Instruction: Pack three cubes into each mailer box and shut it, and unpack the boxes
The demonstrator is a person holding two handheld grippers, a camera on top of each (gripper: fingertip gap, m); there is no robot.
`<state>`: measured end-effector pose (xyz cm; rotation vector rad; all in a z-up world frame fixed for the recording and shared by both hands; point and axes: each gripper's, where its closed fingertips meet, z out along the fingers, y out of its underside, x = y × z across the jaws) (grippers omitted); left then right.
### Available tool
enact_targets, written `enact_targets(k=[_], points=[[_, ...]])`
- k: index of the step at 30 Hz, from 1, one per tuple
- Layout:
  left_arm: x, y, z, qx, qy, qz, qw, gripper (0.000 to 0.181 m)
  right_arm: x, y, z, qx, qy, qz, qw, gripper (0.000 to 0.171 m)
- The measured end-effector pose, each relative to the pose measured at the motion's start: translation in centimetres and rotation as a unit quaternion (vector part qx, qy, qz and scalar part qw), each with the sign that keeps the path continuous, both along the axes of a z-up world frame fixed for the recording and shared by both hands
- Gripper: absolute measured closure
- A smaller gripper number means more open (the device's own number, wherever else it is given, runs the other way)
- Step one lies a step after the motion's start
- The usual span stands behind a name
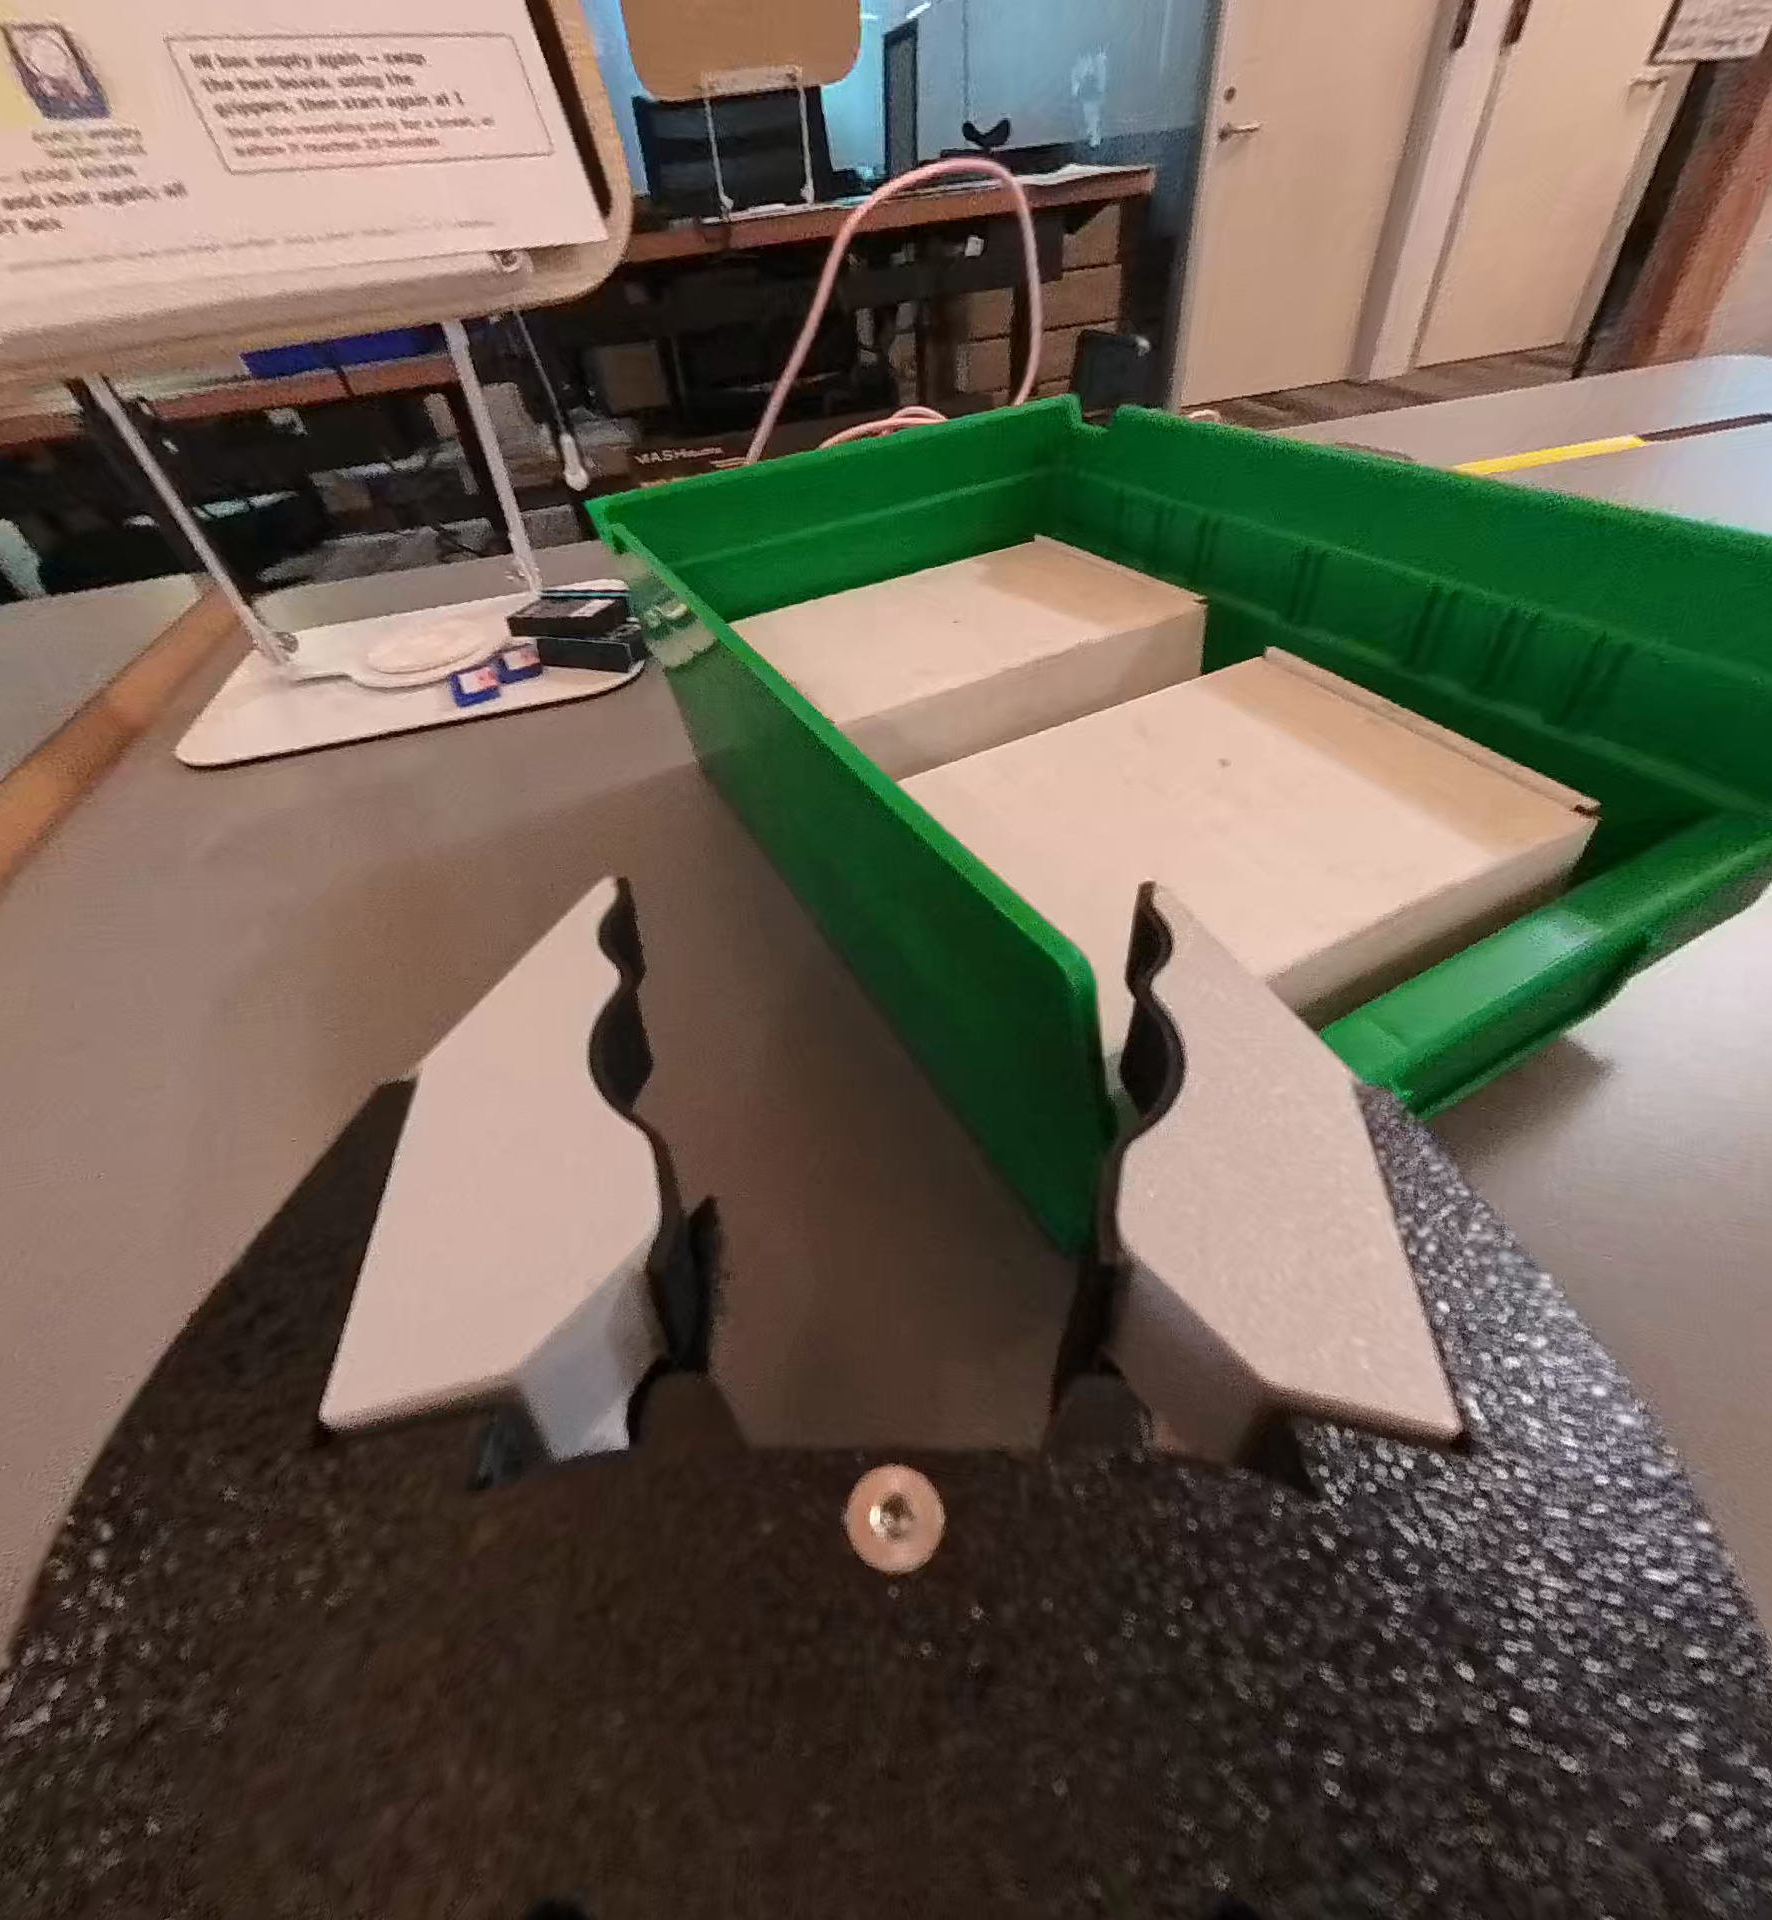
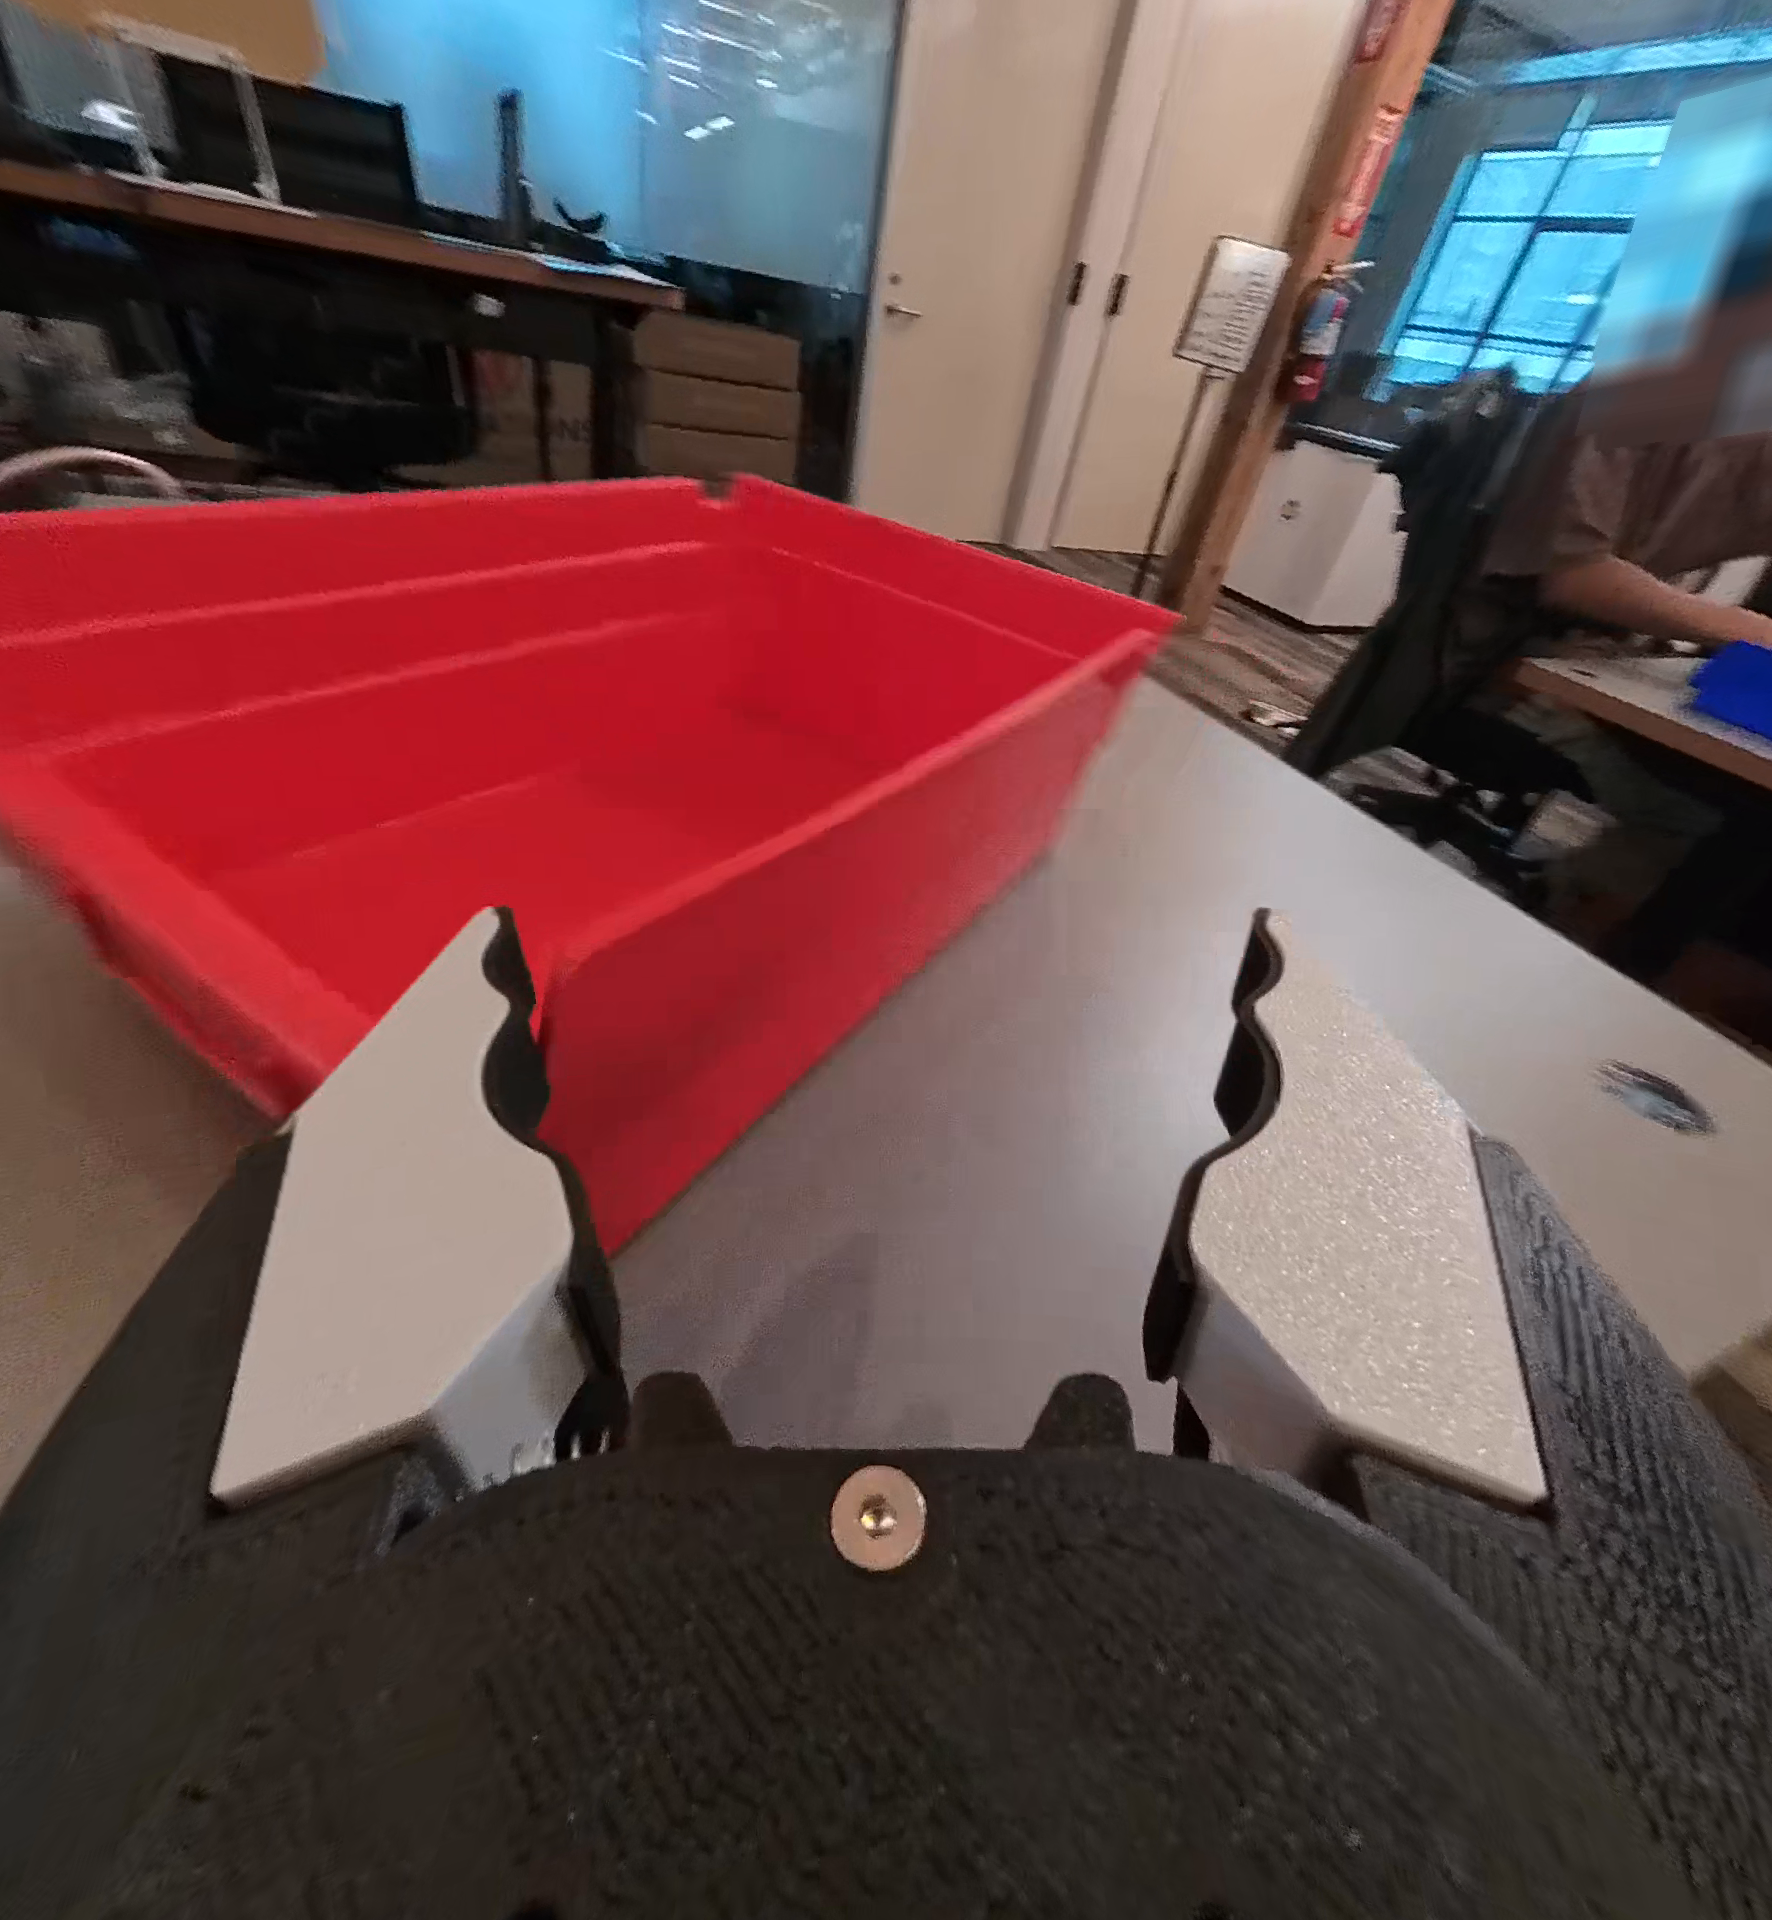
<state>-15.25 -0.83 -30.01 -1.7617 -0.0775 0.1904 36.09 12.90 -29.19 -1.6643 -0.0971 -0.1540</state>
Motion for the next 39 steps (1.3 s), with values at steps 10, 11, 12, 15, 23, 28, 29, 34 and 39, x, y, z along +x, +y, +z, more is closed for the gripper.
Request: enact_targets(k=[10, 11, 12, 15, 23, 28, 29, 34, 39], points=[[-0.9, 0.5, -0.4, -0.010, 0.012, 0.014, 1.000, 0.141, 6.8, 1.6, -1.4, -0.055, 0.047, -0.007, 0.997, 0.106], [-1.3, 0.5, -0.4, -0.014, 0.012, 0.018, 1.000, 0.145, 6.9, 1.9, -1.5, -0.059, 0.050, -0.001, 0.997, 0.117], [-1.9, 0.5, -0.6, -0.022, 0.012, 0.025, 0.999, 0.146, 7.1, 2.2, -1.5, -0.062, 0.050, 0.002, 0.997, 0.126], [-2.8, 0.6, -1.5, -0.055, 0.005, 0.026, 0.998, 0.169, 7.2, 2.9, -1.7, -0.070, 0.040, 0.016, 0.997, 0.154], [-5.5, -0.3, -1.8, -0.079, 0.017, 0.049, 0.996, 0.179, 7.6, 3.8, -1.9, -0.075, 0.060, 0.047, 0.994, 0.168], [-7.6, -2.6, -1.5, -0.070, -0.035, 0.066, 0.995, 0.181, 7.7, 4.0, -1.9, -0.073, 0.054, 0.057, 0.994, 0.168], [-8.1, -3.1, -1.4, -0.070, -0.037, 0.073, 0.994, 0.180, 7.8, 4.0, -1.9, -0.072, 0.055, 0.059, 0.994, 0.168], [-10.2, -5.9, -1.5, -0.074, -0.036, 0.098, 0.992, 0.180, 8.1, 4.4, -1.8, -0.075, 0.046, 0.072, 0.994, 0.168], [-12.2, -8.8, -1.0, -0.106, -0.016, 0.120, 0.987, 0.180, 8.3, 4.8, -1.8, -0.075, 0.037, 0.090, 0.992, 0.168]])
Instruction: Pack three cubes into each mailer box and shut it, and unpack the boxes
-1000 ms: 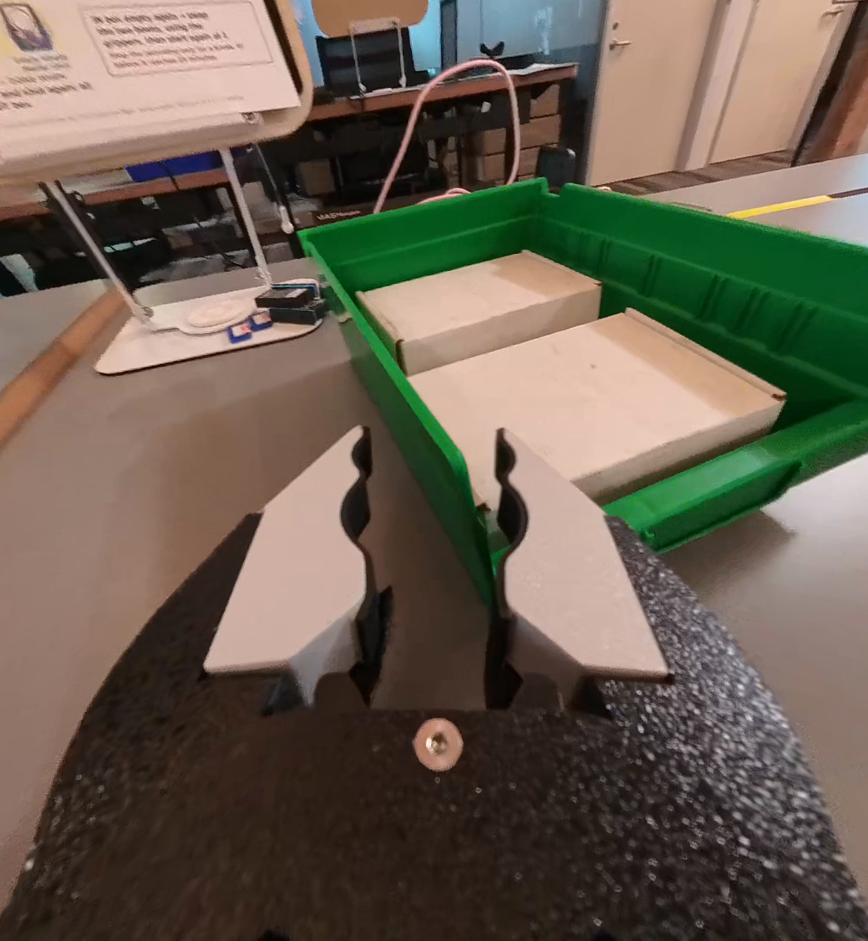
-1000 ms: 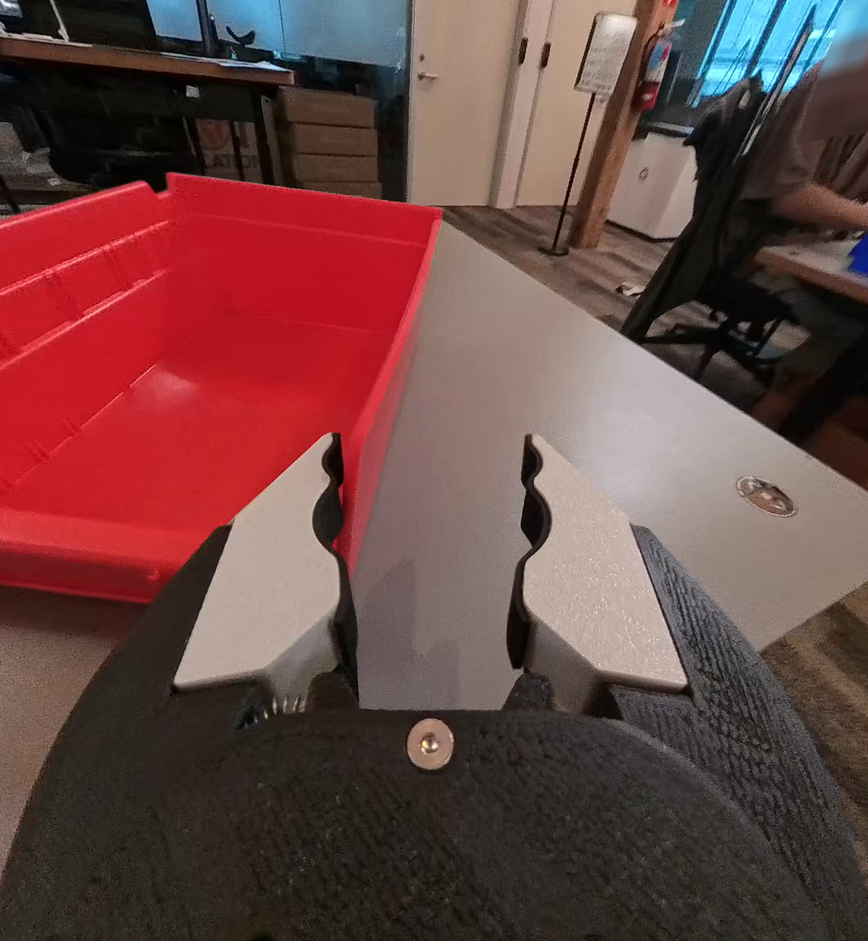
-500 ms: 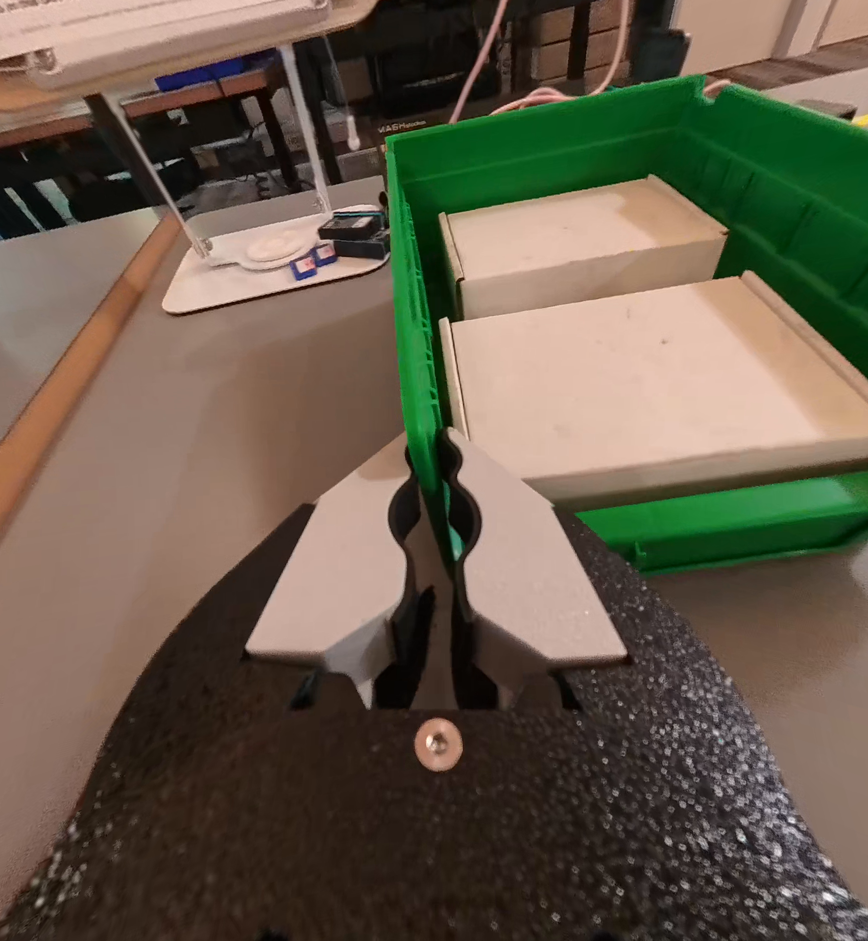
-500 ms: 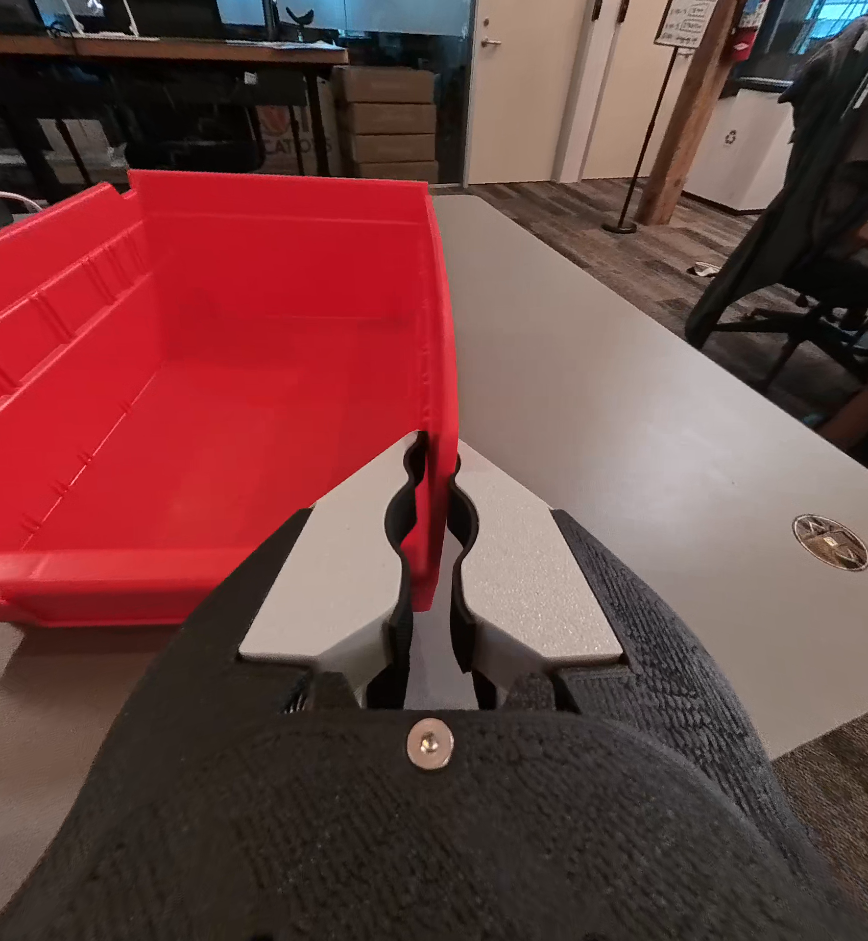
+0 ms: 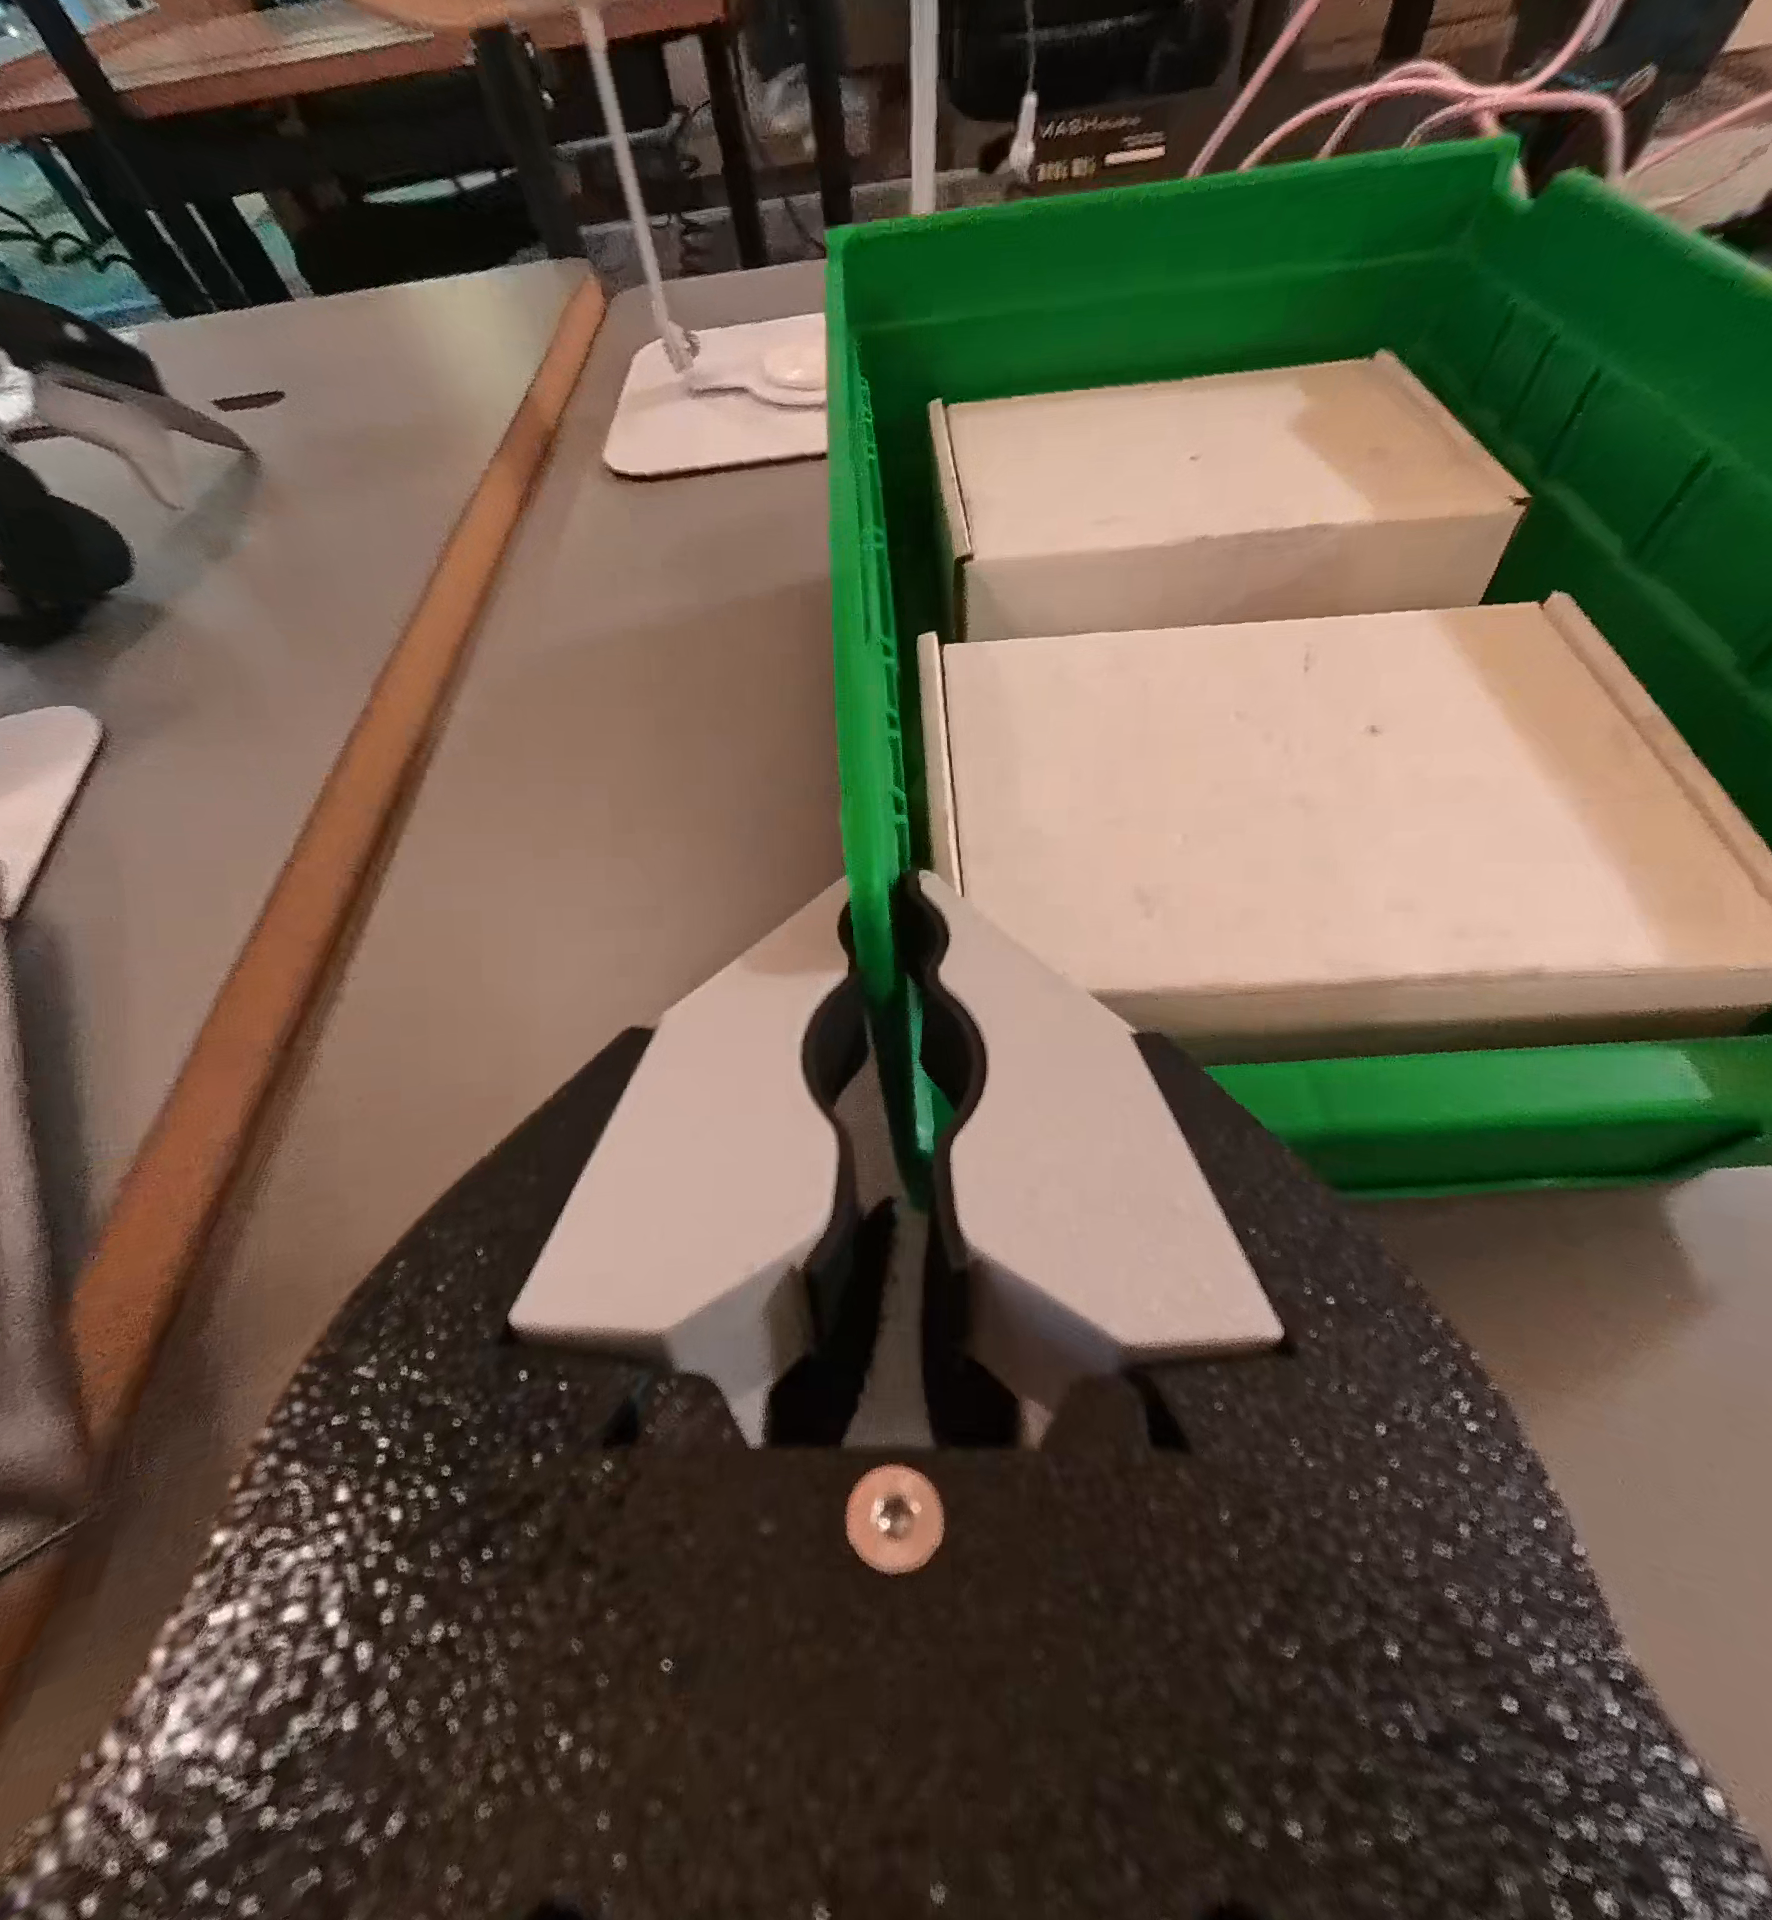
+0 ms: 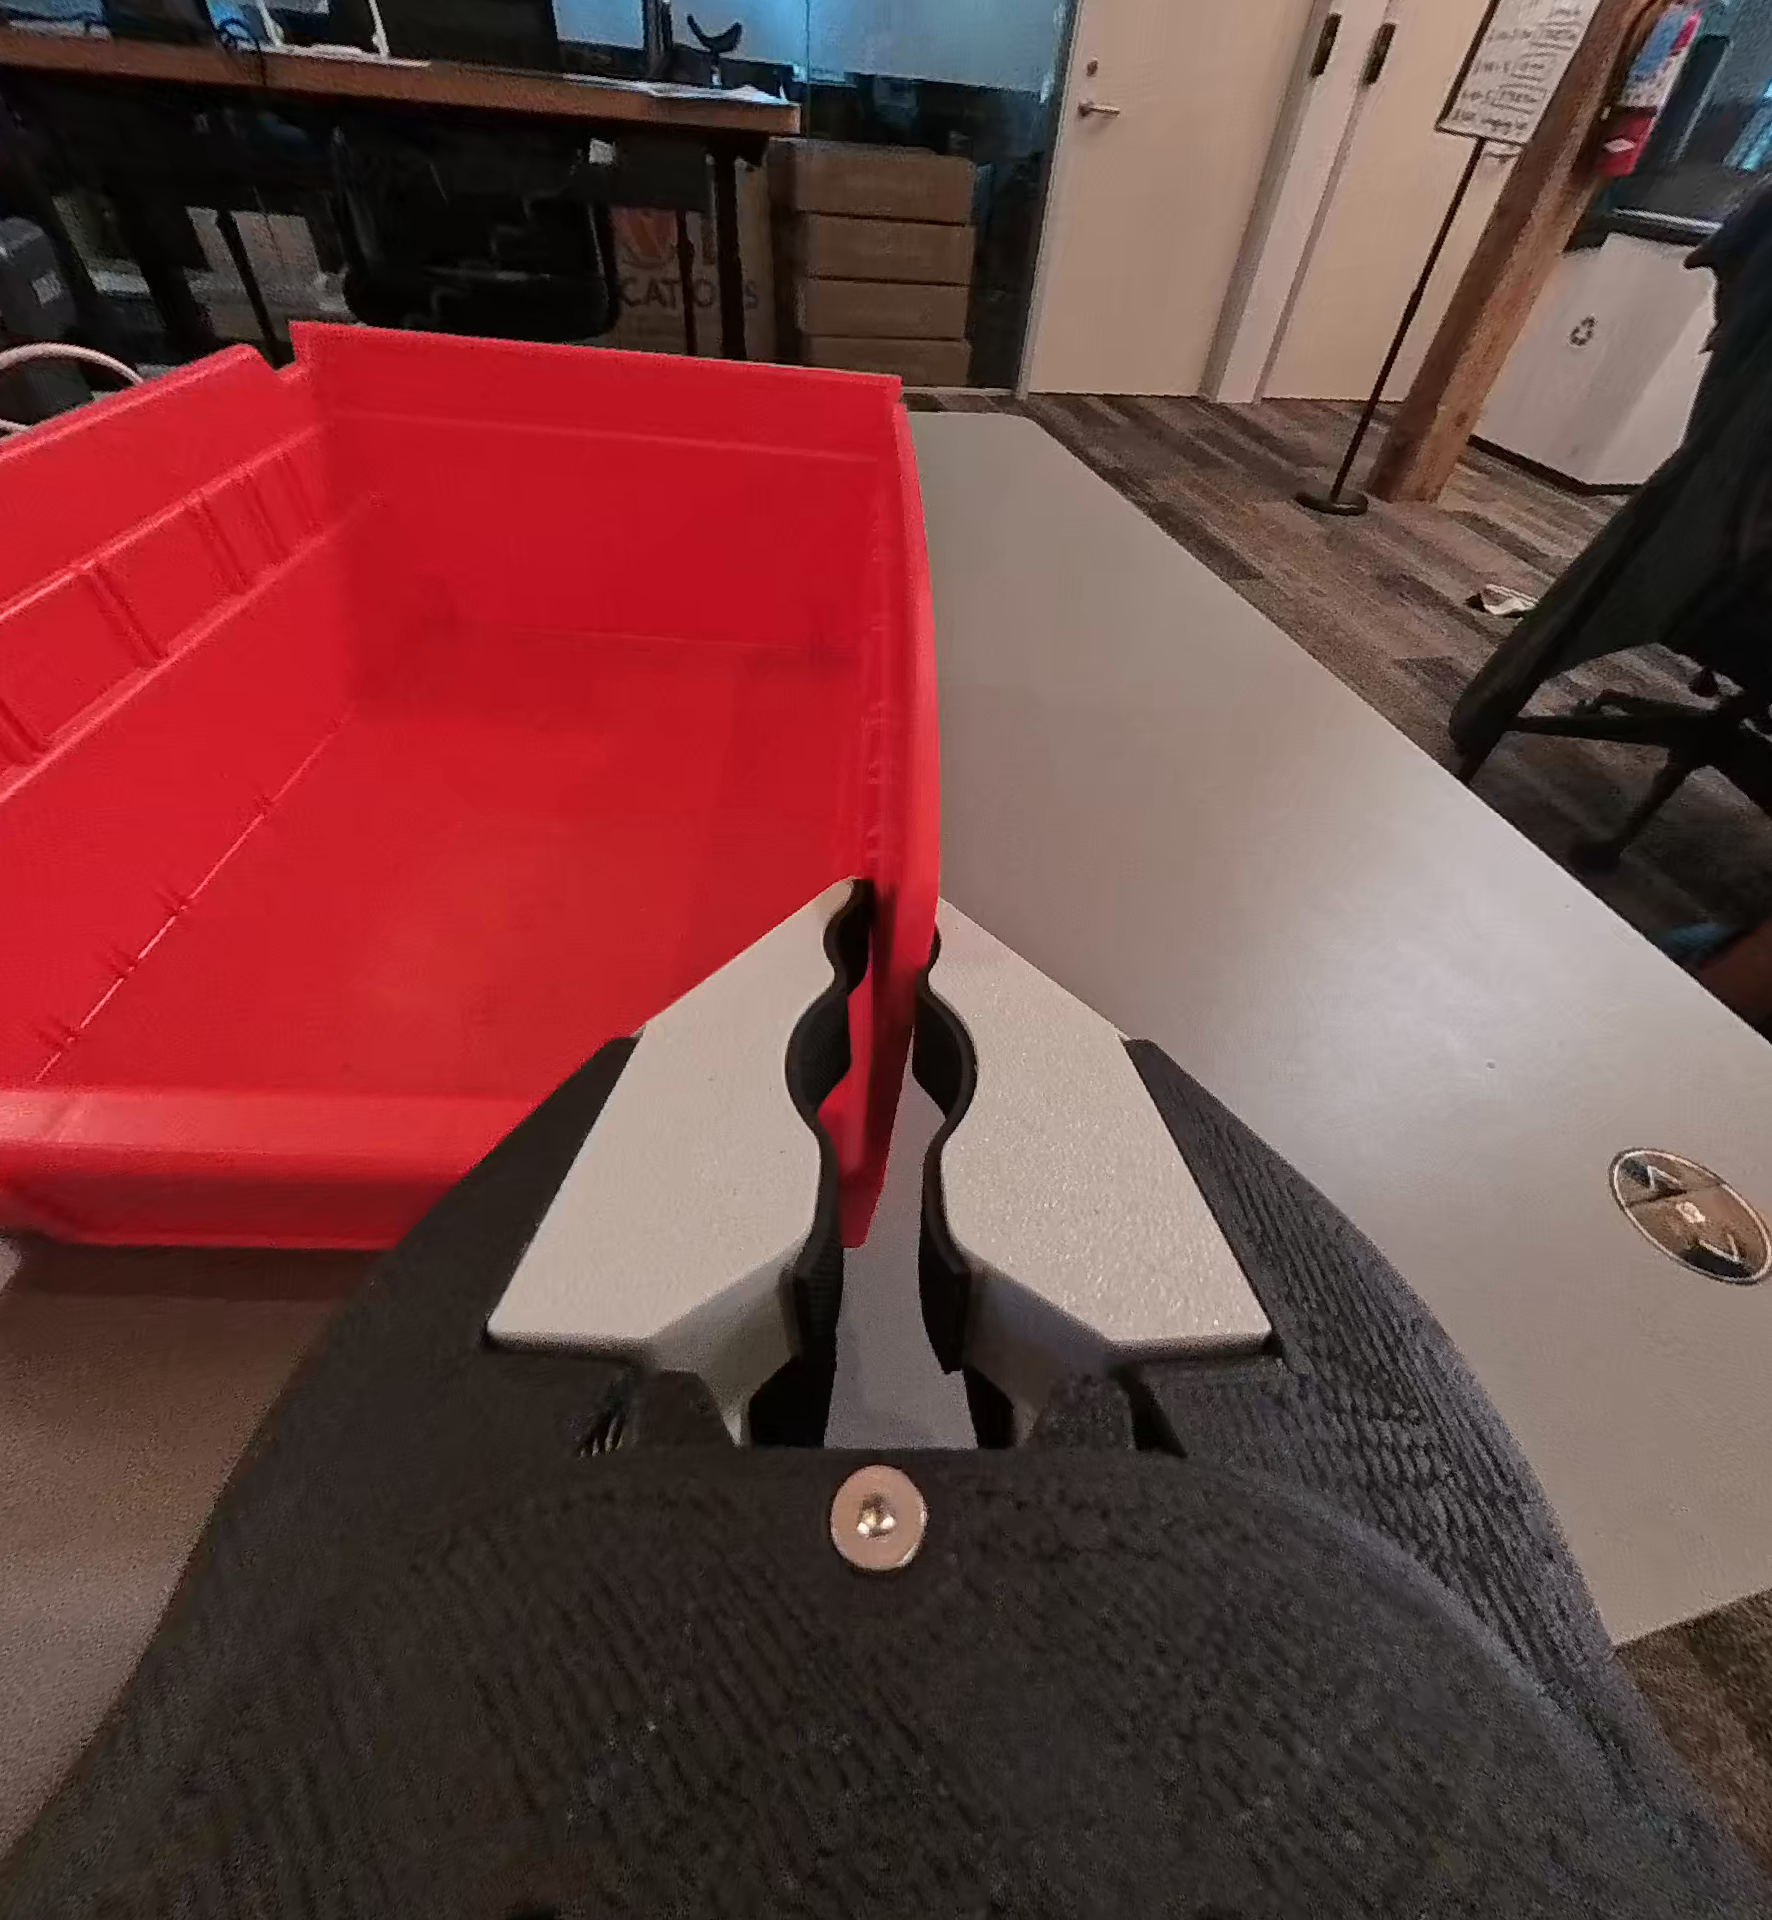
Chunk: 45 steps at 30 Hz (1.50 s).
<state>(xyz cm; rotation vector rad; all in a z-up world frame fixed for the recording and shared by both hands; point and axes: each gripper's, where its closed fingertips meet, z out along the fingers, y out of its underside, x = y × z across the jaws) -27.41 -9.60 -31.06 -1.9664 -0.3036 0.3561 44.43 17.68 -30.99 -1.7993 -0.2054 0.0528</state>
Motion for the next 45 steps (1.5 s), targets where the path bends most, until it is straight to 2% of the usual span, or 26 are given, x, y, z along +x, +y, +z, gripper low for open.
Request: enact_targets(k=[6, 11, 12, 15, 17, 19, 22, 24, 27, 32, 36, 39, 43, 45], points=[[-2.2, -2.5, -0.1, 0.002, -0.011, 0.021, 1.000, 0.180, 0.4, 0.4, 0.0, -0.001, -0.007, 0.006, 1.000, 0.167], [-2.9, -3.0, -0.5, 0.006, -0.009, 0.016, 1.000, 0.180, 0.5, 0.3, 0.1, 0.007, -0.021, 0.002, 1.000, 0.165], [-2.9, -3.0, -0.5, 0.007, -0.009, 0.015, 1.000, 0.179, 0.6, 0.2, 0.2, 0.011, -0.031, -0.004, 0.999, 0.158], [-3.2, -3.1, -0.7, 0.002, -0.005, 0.020, 1.000, 0.177, 1.1, -0.6, 1.9, 0.037, -0.063, -0.029, 0.997, 0.125], [-3.3, -3.2, -0.6, -0.008, 0.012, 0.028, 1.000, 0.173, 1.1, -1.5, 4.4, 0.070, -0.074, -0.042, 0.994, 0.116], [-4.0, -3.8, 0.1, -0.016, 0.045, 0.057, 0.997, 0.157, -0.8, -2.5, 7.6, 0.117, -0.061, -0.019, 0.991, 0.116], [-5.8, -5.5, 2.7, 0.019, 0.092, 0.132, 0.987, 0.105, -6.5, -4.2, 12.2, 0.180, -0.010, 0.045, 0.983, 0.119], [-6.3, -6.5, 3.9, 0.053, 0.100, 0.159, 0.981, 0.091, -10.6, -5.0, 14.4, 0.209, 0.035, 0.076, 0.974, 0.124], [-6.1, -6.8, 4.4, 0.080, 0.087, 0.160, 0.980, 0.088, -19.0, -6.1, 16.7, 0.233, 0.123, 0.200, 0.944, 0.127], [-4.3, -5.8, 6.6, 0.114, 0.119, 0.138, 0.977, 0.091, -31.0, -2.9, 15.4, 0.226, 0.174, 0.311, 0.907, 0.129], [-2.3, -4.3, 7.5, 0.130, 0.123, 0.106, 0.978, 0.092, -38.0, 0.7, 11.7, 0.245, 0.137, 0.323, 0.904, 0.129], [-1.0, -3.2, 7.8, 0.131, 0.130, 0.083, 0.979, 0.093, -41.2, 1.2, 9.1, 0.276, 0.082, 0.324, 0.901, 0.129], [0.6, -2.1, 8.5, 0.129, 0.163, 0.055, 0.977, 0.095, -43.8, -0.6, 6.3, 0.308, -0.026, 0.371, 0.876, 0.129], [1.4, -1.6, 8.9, 0.133, 0.172, 0.038, 0.975, 0.095, -43.9, -1.3, 6.1, 0.310, -0.027, 0.385, 0.869, 0.130]])
